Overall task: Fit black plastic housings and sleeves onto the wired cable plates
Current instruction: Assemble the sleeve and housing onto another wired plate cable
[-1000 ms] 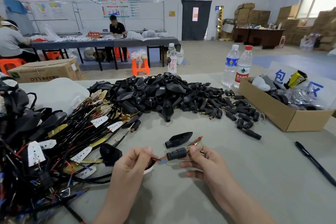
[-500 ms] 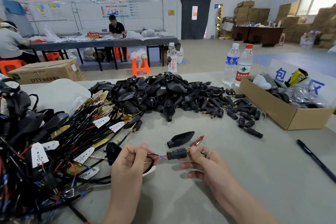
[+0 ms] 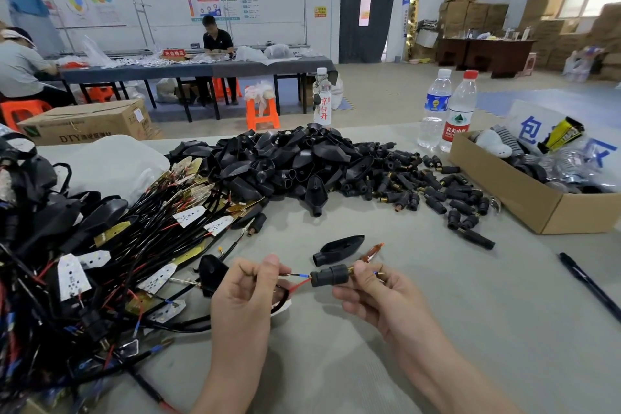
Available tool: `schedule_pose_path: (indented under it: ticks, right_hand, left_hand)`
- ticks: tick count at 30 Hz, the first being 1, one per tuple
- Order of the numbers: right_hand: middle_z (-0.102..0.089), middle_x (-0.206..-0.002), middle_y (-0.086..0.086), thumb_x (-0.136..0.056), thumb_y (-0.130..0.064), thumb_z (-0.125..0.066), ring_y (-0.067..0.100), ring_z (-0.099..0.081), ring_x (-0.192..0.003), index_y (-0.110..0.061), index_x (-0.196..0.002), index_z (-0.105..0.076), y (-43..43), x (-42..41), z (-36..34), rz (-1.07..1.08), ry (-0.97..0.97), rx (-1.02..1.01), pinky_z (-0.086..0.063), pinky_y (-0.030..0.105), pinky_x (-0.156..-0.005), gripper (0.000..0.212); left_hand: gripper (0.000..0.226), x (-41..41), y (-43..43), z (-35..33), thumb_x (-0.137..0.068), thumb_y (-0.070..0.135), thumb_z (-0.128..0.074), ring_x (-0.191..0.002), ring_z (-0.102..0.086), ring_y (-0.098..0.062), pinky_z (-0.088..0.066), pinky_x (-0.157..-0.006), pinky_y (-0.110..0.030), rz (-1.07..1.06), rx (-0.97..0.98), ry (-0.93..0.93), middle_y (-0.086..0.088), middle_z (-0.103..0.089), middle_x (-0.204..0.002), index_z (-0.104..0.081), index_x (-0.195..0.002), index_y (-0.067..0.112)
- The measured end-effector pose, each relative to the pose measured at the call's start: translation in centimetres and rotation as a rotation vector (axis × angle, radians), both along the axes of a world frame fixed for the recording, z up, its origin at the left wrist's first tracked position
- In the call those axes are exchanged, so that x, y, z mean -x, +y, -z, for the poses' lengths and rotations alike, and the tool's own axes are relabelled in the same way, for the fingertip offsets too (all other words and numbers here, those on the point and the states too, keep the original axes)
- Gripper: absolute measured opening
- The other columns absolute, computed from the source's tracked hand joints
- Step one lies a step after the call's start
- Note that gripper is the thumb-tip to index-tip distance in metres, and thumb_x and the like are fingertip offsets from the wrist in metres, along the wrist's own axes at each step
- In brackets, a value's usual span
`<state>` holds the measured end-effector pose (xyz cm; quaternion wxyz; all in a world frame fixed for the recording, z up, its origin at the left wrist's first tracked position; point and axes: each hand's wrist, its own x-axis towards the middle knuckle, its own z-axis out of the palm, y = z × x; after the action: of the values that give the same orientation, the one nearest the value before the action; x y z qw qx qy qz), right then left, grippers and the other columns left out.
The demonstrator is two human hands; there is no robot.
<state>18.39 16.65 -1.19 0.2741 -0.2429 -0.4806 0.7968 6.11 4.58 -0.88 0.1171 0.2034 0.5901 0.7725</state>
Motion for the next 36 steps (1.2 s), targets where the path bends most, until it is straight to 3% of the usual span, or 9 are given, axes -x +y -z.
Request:
schedule_pose_path:
  ticks: [3,7,12,18,24,27,29,33,36]
  right_hand:
    - [-0.076,-0.101,0.015,-0.086,-0.030,-0.064,0.020,-0.074,-0.085,0.007,-0.108,-0.064,0.0,0.0,0.0,0.022,0.014,0.042,-0.057,0.020,-0.062,0.043]
    - [-0.074,-0.107,0.019,-0.087,-0.027,-0.064,0.018,-0.074,-0.085,0.011,-0.114,-0.063,0.2,0.0,-0.2,0.031,0.063,0.116,-0.056,0.017,-0.063,0.046]
    - [-0.072,-0.111,0.022,-0.084,-0.029,-0.067,0.018,-0.074,-0.086,0.012,-0.116,-0.061,0.2,-0.1,-0.4,0.017,0.091,0.107,-0.056,0.017,-0.066,0.053]
    - [-0.075,-0.100,0.017,-0.087,-0.022,-0.065,0.021,-0.074,-0.084,0.007,-0.108,-0.060,0.1,0.0,-0.3,0.030,0.080,0.035,-0.057,0.019,-0.068,0.037]
    - [-0.075,-0.098,0.020,-0.092,-0.014,-0.063,0.020,-0.075,-0.081,0.007,-0.107,-0.059,-0.2,0.1,-0.2,-0.008,0.067,0.034,-0.057,0.018,-0.067,0.026]
    - [-0.074,-0.100,0.021,-0.091,-0.015,-0.064,0.021,-0.075,-0.082,0.007,-0.108,-0.060,0.0,0.1,-0.2,0.001,0.078,0.055,-0.058,0.019,-0.068,0.028]
    - [-0.074,-0.100,0.021,-0.088,-0.016,-0.065,0.021,-0.075,-0.083,0.007,-0.107,-0.060,0.0,0.2,-0.2,0.004,0.092,0.076,-0.057,0.019,-0.067,0.030]
    - [-0.074,-0.102,0.021,-0.084,-0.018,-0.066,0.022,-0.075,-0.083,0.007,-0.109,-0.061,0.0,0.1,-0.2,-0.011,0.121,0.129,-0.058,0.018,-0.067,0.035]
    - [-0.074,-0.101,0.022,-0.081,-0.017,-0.067,0.022,-0.075,-0.081,0.010,-0.109,-0.061,0.0,0.1,-0.4,-0.015,0.139,0.158,-0.058,0.018,-0.065,0.039]
  left_hand:
    - [0.027,0.0,0.1,0.2,-0.091,0.029,-0.066,-0.069,-0.069,-0.018,-0.053,-0.061,-0.015,0.044,0.012,0.033,-0.008,-0.075,-0.079,-0.063,-0.073,0.009]
    - [0.034,-0.1,-0.1,0.2,-0.080,0.039,-0.066,-0.067,-0.063,-0.008,-0.048,-0.063,-0.012,0.110,0.038,0.062,-0.011,-0.071,-0.076,-0.066,-0.077,0.005]
    - [0.032,0.3,-0.4,0.2,-0.083,0.038,-0.066,-0.066,-0.060,-0.010,-0.047,-0.062,-0.013,0.132,0.074,0.074,-0.017,-0.070,-0.077,-0.060,-0.068,0.011]
    - [0.029,0.5,-0.4,0.6,-0.094,0.022,-0.065,-0.067,-0.052,-0.021,-0.041,-0.061,-0.024,0.144,0.138,0.143,-0.027,-0.060,-0.076,-0.057,-0.068,0.011]
    - [0.032,-0.2,-0.3,1.3,-0.098,0.024,-0.060,-0.056,-0.042,-0.008,-0.033,-0.053,-0.014,0.157,0.247,0.337,-0.001,-0.049,-0.061,-0.051,-0.068,0.015]
    - [0.028,-0.2,-0.5,0.9,-0.093,0.045,-0.053,-0.072,-0.058,-0.026,-0.045,-0.066,-0.019,0.173,0.207,0.296,0.003,-0.068,-0.077,-0.065,-0.080,0.023]
    - [0.027,-0.3,-0.5,0.6,-0.091,0.047,-0.053,-0.079,-0.058,-0.035,-0.046,-0.064,-0.016,0.173,0.164,0.258,0.002,-0.071,-0.085,-0.066,-0.082,0.026]
    - [0.028,-0.4,-0.6,0.3,-0.094,0.050,-0.055,-0.079,-0.057,-0.037,-0.045,-0.061,-0.011,0.180,0.146,0.263,0.001,-0.073,-0.085,-0.066,-0.083,0.027]
    - [0.026,0.0,-0.6,0.6,-0.091,0.051,-0.057,-0.082,-0.059,-0.039,-0.047,-0.065,-0.017,0.197,0.156,0.270,-0.001,-0.074,-0.086,-0.066,-0.084,0.028]
